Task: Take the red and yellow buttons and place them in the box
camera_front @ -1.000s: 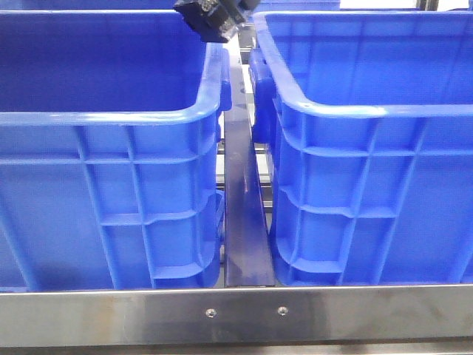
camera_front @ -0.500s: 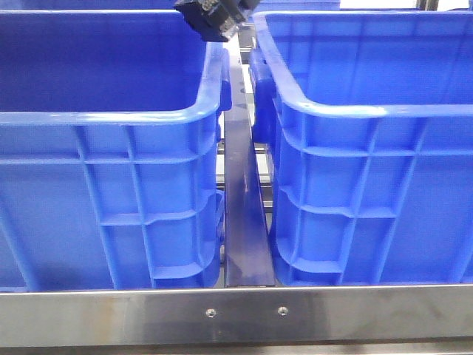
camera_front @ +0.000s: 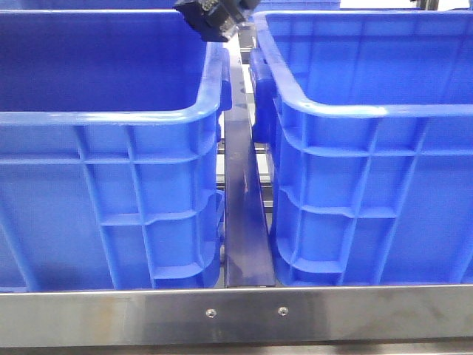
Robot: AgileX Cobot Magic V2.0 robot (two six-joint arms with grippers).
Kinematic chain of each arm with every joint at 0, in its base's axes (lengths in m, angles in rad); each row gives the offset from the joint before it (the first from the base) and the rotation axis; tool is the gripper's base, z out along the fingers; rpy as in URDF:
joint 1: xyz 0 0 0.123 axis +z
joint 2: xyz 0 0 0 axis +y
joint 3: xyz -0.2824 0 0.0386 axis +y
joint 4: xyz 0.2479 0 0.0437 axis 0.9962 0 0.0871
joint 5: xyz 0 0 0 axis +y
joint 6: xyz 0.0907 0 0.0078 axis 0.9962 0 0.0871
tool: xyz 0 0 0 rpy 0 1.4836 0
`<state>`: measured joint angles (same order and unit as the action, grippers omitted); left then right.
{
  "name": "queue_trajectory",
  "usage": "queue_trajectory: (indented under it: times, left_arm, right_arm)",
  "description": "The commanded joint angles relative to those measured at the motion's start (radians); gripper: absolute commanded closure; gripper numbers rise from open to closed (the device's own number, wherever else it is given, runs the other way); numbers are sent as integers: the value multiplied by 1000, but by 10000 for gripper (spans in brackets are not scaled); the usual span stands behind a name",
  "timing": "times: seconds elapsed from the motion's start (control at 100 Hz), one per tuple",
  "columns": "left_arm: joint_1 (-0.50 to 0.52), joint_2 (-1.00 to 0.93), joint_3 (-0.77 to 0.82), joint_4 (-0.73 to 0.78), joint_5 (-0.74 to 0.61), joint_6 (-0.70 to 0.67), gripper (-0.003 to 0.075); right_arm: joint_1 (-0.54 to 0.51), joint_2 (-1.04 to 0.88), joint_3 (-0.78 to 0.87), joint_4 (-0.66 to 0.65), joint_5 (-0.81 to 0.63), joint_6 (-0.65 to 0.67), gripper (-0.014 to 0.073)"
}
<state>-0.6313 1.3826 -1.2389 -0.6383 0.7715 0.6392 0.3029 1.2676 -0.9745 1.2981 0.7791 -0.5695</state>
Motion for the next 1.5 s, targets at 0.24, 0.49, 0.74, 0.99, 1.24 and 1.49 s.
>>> queue_trajectory:
  times: [0.24,0.49,0.74,0.99,1.24,1.49]
  left_arm:
    - [-9,-37,-36,-49,-43,2,533]
    - [-9,-37,-36,-8,-35,4,206]
    - [-9,-37,-36,-12,-1,4,63]
    - [-9,-37,-36,-24,30,4,64]
    - [-9,-37,-36,-24,30,4,65]
    - [-9,-37,-36,-24,30,4,68]
  right_arm:
    - [2,-23,-38,59,9,-17,393]
    - [1,-23,-38,59,-18,-18,391]
    - [-92,-31,-57,58,-30,-27,391]
    - [-268,-29,-128,48,-18,-142,391]
    - [-287,14,-128,-84,-273,-358,391]
    - [-263,142,-128,-85,-448,-516,391]
